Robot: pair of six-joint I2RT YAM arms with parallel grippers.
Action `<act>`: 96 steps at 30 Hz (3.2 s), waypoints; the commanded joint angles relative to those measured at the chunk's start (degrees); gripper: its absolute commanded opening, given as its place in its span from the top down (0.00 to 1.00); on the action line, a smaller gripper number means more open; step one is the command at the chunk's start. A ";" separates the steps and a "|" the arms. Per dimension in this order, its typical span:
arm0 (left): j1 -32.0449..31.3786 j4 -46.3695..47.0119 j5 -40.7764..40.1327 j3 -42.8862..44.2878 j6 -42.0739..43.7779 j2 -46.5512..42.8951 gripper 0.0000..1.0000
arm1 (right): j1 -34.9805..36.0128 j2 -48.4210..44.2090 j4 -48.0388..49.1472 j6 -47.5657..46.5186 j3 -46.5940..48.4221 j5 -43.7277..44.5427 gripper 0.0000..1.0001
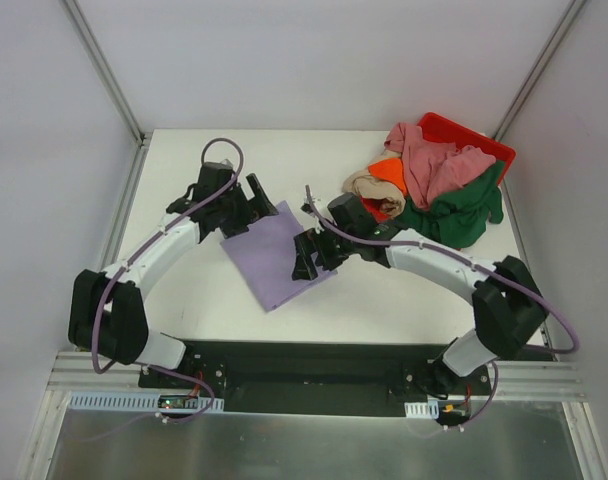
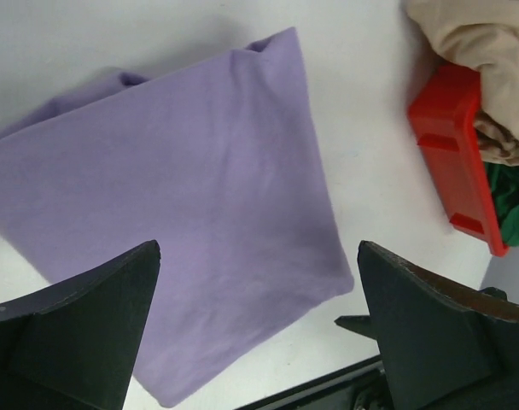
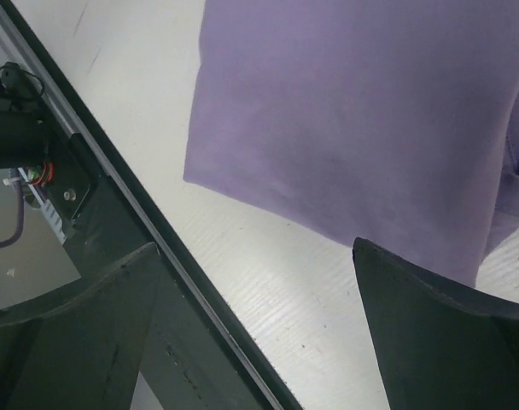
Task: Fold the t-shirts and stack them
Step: Fold the long partially folded tshirt into a neat square, then put the neatly folded tshirt into the corner of the board with the left arm
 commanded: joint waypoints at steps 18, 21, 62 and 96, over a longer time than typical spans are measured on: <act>2.66 6.69 5.14 -14.30 -2.99 9.85 0.01 | -7.02 19.26 -5.62 -8.51 11.87 4.76 0.04; -1.11 8.19 5.06 -20.28 -8.62 5.64 0.01 | -8.25 21.54 -7.19 -10.97 14.85 5.64 0.04; -0.24 -6.83 -5.75 -0.35 11.85 22.93 0.72 | -8.25 -38.66 -15.90 1.68 -12.99 23.83 0.04; 29.11 -23.97 -32.14 66.59 32.50 58.00 1.00 | -8.34 -44.47 10.02 -12.73 -30.05 38.59 0.04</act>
